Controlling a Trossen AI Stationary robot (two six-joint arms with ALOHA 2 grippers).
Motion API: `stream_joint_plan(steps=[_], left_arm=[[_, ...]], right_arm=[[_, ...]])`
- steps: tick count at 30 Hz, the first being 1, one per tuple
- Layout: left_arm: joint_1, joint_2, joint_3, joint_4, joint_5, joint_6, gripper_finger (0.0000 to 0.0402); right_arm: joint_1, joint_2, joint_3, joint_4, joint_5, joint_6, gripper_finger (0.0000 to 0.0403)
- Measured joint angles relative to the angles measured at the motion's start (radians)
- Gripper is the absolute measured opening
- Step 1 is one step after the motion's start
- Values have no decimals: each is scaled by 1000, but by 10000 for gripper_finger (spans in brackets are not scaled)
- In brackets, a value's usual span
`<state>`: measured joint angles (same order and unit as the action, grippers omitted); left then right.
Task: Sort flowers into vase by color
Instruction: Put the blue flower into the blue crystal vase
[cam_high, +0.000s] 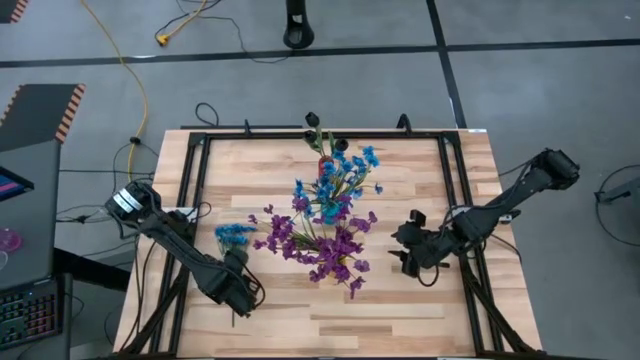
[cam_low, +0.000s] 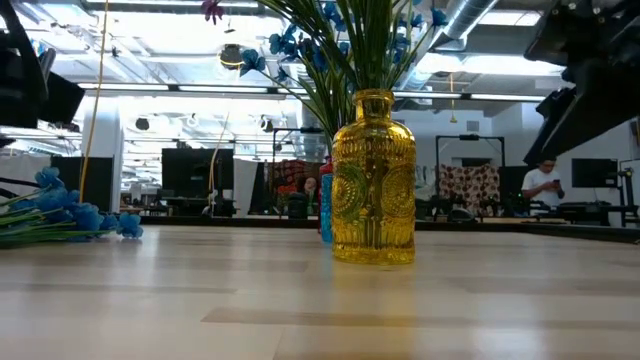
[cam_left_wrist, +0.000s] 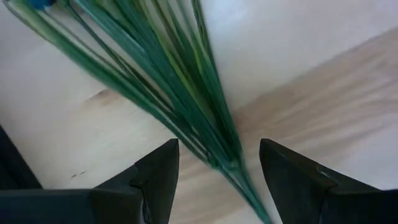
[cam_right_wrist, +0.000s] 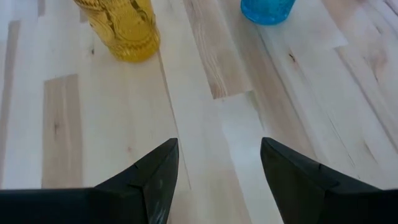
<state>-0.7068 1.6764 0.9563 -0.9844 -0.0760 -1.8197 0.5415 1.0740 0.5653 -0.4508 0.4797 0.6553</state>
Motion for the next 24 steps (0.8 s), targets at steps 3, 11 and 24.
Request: stream_joint_plan(steps=[3, 11, 24], left_arm=[[0, 11, -18, 21, -7, -15, 210], [-1, 5, -80, 98, -18, -21, 169], [-1, 4, -82, 122, -60, 1, 35]], right_arm=[[0, 0, -16, 20, -1, 0, 256], [0, 0, -20, 23, -1, 0, 256], [0, 0, -20, 46, -2, 0, 256]])
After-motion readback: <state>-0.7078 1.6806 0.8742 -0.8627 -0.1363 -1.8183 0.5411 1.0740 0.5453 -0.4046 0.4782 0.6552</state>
